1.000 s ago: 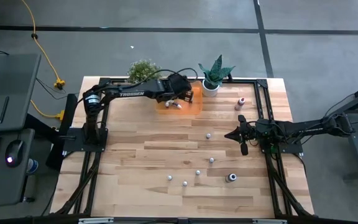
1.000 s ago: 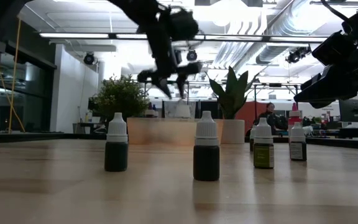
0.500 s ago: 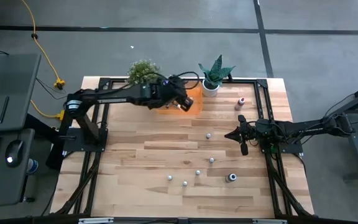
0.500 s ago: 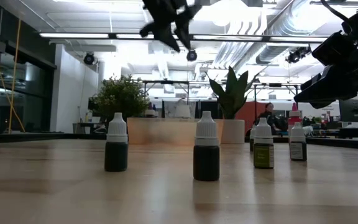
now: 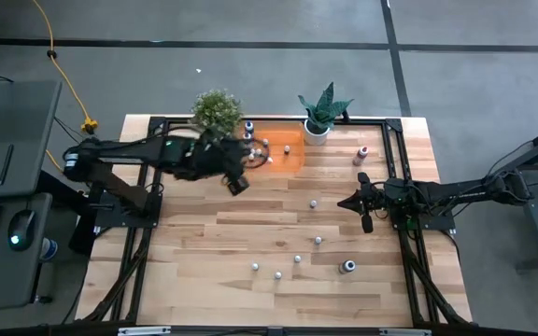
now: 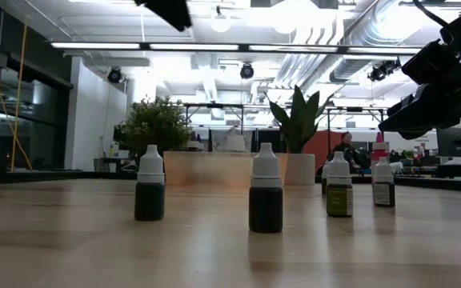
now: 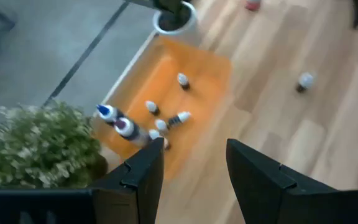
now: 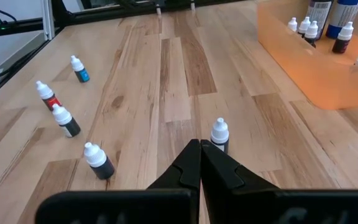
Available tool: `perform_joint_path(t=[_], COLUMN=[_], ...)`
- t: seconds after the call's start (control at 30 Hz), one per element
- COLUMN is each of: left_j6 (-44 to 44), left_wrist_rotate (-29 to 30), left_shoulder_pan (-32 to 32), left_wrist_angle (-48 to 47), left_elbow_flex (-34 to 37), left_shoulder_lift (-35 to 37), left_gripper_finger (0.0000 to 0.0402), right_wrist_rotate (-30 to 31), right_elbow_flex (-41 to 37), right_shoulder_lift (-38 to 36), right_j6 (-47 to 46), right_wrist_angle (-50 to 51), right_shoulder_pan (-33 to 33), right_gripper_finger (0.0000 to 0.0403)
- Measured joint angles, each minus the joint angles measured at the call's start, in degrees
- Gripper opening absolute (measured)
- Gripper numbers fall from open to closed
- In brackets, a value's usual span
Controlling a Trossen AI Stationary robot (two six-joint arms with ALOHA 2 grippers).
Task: Pick & Place food coloring
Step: Put the small blue bottle into the bin
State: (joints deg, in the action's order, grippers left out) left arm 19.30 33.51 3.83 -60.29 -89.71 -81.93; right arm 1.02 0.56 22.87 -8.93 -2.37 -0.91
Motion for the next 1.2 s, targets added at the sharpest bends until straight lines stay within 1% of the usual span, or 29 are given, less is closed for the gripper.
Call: perform_joint_path(t=[0.13, 0.23, 0.33, 0.5, 0.57, 0.63, 0.73, 0.9, 1.07, 1.2], left_j6=[1.15, 2.12, -0.02, -8.30, -10.37, -11.39, -11.85, -14.62, -17.13, -19.18], left_wrist_rotate=[-2.44, -6.31, -14.21, -31.34, -35.94, -38.73, -40.10, -40.82, -41.69, -40.28], left_shoulder_pan=[3.23, 5.46, 7.30, 8.77, 8.75, 8.62, 8.57, 8.57, 8.59, 8.66], left_wrist_angle=[1.48, 5.52, 12.66, 26.37, 31.58, 34.47, 35.88, 34.52, 30.70, 24.08], left_elbow_flex=[8.50, 15.98, 23.65, 35.66, 39.03, 41.13, 41.49, 40.42, 35.10, 29.10], left_shoulder_lift=[6.58, 11.77, 15.84, 19.48, 19.63, 19.51, 18.37, 14.49, 8.66, 2.62], left_gripper_finger=[0.0168, 0.0168, 0.0168, 0.0168, 0.0168, 0.0168, 0.0168, 0.0168, 0.0168, 0.0168], right_wrist_rotate=[0.00, 0.00, 0.00, 0.00, 0.00, 0.02, 0.02, 0.02, 0.02, 0.02], right_elbow_flex=[0.01, 0.01, 0.00, 0.00, 0.00, 0.02, 0.00, 0.02, 0.01, 0.00], right_shoulder_lift=[0.00, 0.00, 0.00, -0.01, -0.02, -0.01, -0.06, -0.09, -0.09, -0.03], right_j6=[0.00, 0.00, 0.00, 0.00, 0.00, 0.00, 0.00, 0.00, 0.00, 0.00], right_wrist_angle=[-0.02, 0.00, -0.02, 0.01, -0.02, -0.32, -0.32, -0.29, -0.33, -0.26], right_shoulder_pan=[0.02, 0.00, 0.00, 0.00, 0.02, 0.00, 0.01, 0.00, 0.01, 0.00], right_gripper_finger=[0.0000, 0.0000, 0.0000, 0.0000, 0.0000, 0.0000, 0.0000, 0.0000, 0.0000, 0.0000])
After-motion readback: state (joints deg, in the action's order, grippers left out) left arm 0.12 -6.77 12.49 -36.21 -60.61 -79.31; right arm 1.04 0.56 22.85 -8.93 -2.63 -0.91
